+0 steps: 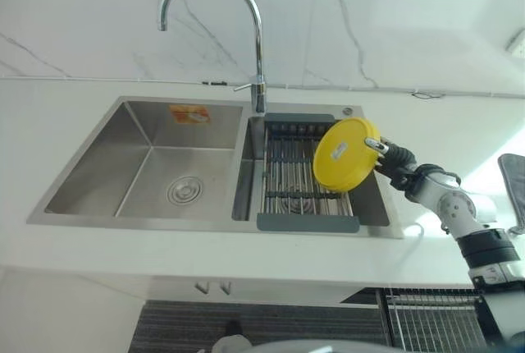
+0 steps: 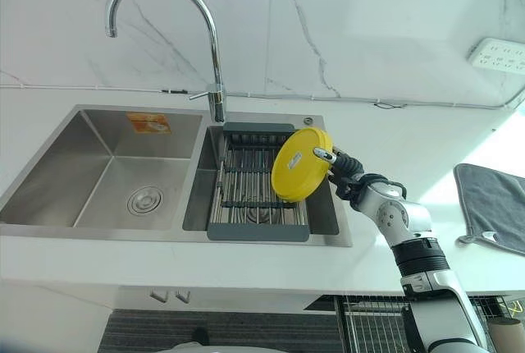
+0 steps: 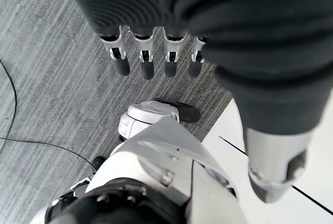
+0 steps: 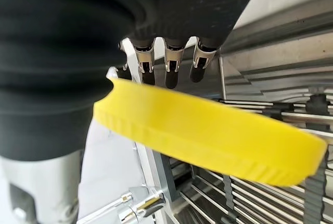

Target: Place the dishes in the dishwasher.

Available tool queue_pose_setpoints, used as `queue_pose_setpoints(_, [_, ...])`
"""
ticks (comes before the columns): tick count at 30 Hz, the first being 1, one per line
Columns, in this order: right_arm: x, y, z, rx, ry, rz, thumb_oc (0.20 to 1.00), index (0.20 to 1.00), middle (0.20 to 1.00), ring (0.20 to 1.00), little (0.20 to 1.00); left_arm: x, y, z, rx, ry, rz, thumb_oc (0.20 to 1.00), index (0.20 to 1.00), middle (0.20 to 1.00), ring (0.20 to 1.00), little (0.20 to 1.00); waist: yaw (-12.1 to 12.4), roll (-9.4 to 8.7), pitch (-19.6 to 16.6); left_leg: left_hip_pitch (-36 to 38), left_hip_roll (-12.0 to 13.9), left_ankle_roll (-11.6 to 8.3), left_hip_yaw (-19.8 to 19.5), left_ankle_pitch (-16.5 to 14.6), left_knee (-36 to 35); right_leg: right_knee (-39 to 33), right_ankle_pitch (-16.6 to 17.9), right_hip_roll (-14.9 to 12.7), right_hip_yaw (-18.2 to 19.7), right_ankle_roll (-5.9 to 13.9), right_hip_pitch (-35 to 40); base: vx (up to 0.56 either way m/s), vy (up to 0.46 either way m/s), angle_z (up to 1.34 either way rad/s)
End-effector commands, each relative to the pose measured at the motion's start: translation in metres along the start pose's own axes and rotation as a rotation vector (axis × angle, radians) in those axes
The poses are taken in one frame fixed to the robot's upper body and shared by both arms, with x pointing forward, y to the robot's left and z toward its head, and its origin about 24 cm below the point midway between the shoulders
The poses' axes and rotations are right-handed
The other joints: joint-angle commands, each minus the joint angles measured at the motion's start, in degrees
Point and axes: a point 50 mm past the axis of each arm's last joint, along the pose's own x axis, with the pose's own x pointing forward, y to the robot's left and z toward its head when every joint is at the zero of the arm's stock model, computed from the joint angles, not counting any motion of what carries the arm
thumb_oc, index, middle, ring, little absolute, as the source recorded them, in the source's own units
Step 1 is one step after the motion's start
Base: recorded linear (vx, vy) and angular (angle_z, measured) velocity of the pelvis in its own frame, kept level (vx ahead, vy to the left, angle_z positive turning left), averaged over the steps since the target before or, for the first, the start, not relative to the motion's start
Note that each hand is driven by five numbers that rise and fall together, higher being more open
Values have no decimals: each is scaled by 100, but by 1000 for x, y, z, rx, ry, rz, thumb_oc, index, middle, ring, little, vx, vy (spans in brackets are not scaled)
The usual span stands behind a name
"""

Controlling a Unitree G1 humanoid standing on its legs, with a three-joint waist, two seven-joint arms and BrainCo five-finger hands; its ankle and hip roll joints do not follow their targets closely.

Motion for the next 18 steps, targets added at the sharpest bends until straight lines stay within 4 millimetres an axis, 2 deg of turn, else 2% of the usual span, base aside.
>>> queue_pose_setpoints(1, [7, 3, 41, -21, -100, 6, 1000, 1000, 1000, 1000, 1000, 0, -2, 2, 61, 41, 13, 1000, 1000, 1000, 1000, 1000, 269, 306, -42, 391, 643, -467, 339, -399, 49, -1, -360, -225, -235, 57, -61, 2, 6, 3])
queue_pose_setpoints(18, [14, 2, 36, -12, -54, -15, 1000, 1000, 1000, 1000, 1000, 2, -11, 9, 51, 45, 24, 1000, 1000, 1000, 1000, 1000, 248, 270, -48, 408, 607, -452, 301, -433, 49, -1, -374, -214, -200, 41, -38, 6, 0, 2])
